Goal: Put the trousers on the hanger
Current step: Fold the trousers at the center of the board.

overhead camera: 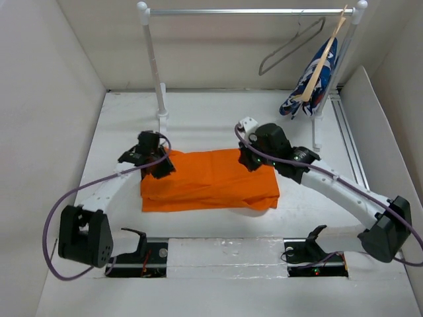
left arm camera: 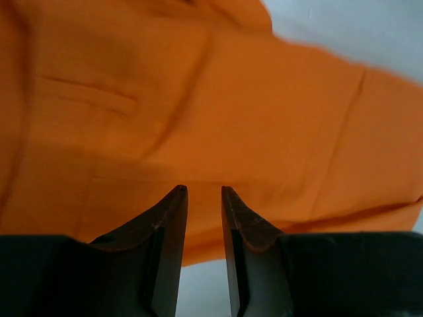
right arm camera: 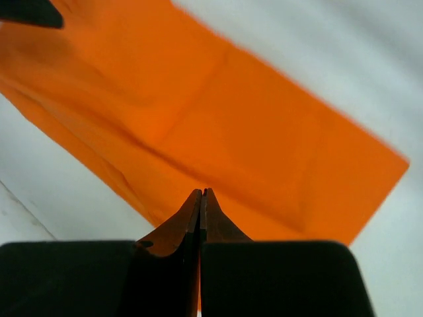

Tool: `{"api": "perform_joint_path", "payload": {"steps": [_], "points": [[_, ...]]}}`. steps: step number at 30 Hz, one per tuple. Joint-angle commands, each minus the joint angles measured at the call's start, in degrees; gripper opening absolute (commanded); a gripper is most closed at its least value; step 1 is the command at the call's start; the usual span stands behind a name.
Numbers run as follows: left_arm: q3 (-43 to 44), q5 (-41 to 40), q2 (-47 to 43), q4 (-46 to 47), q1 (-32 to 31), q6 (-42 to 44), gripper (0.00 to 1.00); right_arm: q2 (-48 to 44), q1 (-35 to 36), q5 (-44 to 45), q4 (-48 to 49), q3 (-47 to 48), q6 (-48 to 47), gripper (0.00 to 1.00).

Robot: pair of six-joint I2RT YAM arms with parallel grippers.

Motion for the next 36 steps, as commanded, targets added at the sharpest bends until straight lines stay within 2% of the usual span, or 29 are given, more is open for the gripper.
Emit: {"api": "perform_joint_path", "payload": {"steps": [1, 4, 9, 12, 16, 20, 21, 22, 23, 25, 26, 29, 30, 31, 32, 33, 34, 36], "points": [[-0.92, 4.31, 3.80, 5.79, -7.20, -0.96, 0.24, -3.14, -2.08, -0.40, -2.43, -10.13, -1.27, 0.00], [-2.66, 5.19, 8.20, 7.56, -8.36, -2.36, 0.24, -6.93, -2.79, 0.29, -1.99, -17.08, -0.66, 0.00], [-8.64, 8.18, 13.40, 10.03, -1.86, -2.72, 0.20, -7.04, -3.32, -0.06, 3.36, -29.02, 1.72, 0.00], [-9.80, 6.08, 13.58, 9.16, -1.32, -2.28, 0.19, -7.65, -2.71, 1.35, 7.32, -34.13, 3.21, 0.00], [-8.23, 2.22, 11.21, 7.23, -1.32, -1.58, 0.19, -9.93, -0.68, 2.23, 7.42, -37.05, 4.97, 0.00], [-3.92, 0.45, 8.76, 3.97, -1.32, -0.69, 0.16, -12.65, -0.07, 3.46, -0.48, -34.95, 5.06, 0.00], [-2.69, 0.10, 7.53, 3.27, -1.32, -0.52, 0.13, -13.53, 0.45, 5.20, -2.76, -33.29, 4.97, 0.00], [-0.59, 0.36, 4.47, 2.65, -1.32, -0.17, 0.02, -15.54, 0.46, 5.66, -4.78, -31.27, 4.97, 0.00], [0.48, 0.62, 2.79, 3.08, -2.19, 0.71, 0.00, -16.52, 0.46, 7.23, -8.72, -26.03, 4.71, 0.12], [4.59, 0.63, -0.91, 4.74, -6.31, 1.59, 0.00, -19.24, 0.46, 8.03, -10.77, -19.94, 3.75, 0.27], [6.10, 0.45, -1.27, 4.93, -7.90, 1.85, 0.00, -19.52, -0.50, 6.90, -11.30, -13.04, 2.09, 0.41], [13.04, -1.04, 2.32, 3.97, -14.32, 2.03, 0.00, -16.63, -5.24, 2.17, -11.13, -1.49, -1.17, 0.53], [14.62, -2.26, 3.55, 3.53, -16.07, 1.77, 0.00, -15.23, -6.56, 1.45, -11.04, 6.81, -1.44, 0.49], [17.42, -6.89, 5.21, 2.83, -17.83, 1.77, 0.00, -13.73, -9.53, 0.40, -10.26, 10.99, -1.88, 0.38], [18.93, -9.19, 5.93, 2.30, -21.07, 1.94, 0.00, -10.32, -11.39, -2.66, -9.47, 14.94, -2.49, 0.13], [20.51, -13.39, 6.98, 1.69, -22.40, 2.47, 0.00, -8.55, -13.23, -4.43, -8.16, 22.29, -2.50, 0.04], [22.96, -15.00, 7.42, 0.64, -23.46, 2.73, 0.00, -6.53, -17.60, -6.27, -5.53, 25.41, -2.50, 0.00], [24.30, -16.51, 7.78, 0.89, -24.26, 3.52, 0.00, 0.12, -22.28, -12.43, -3.76, 32.18, -1.02, 0.00]]}}
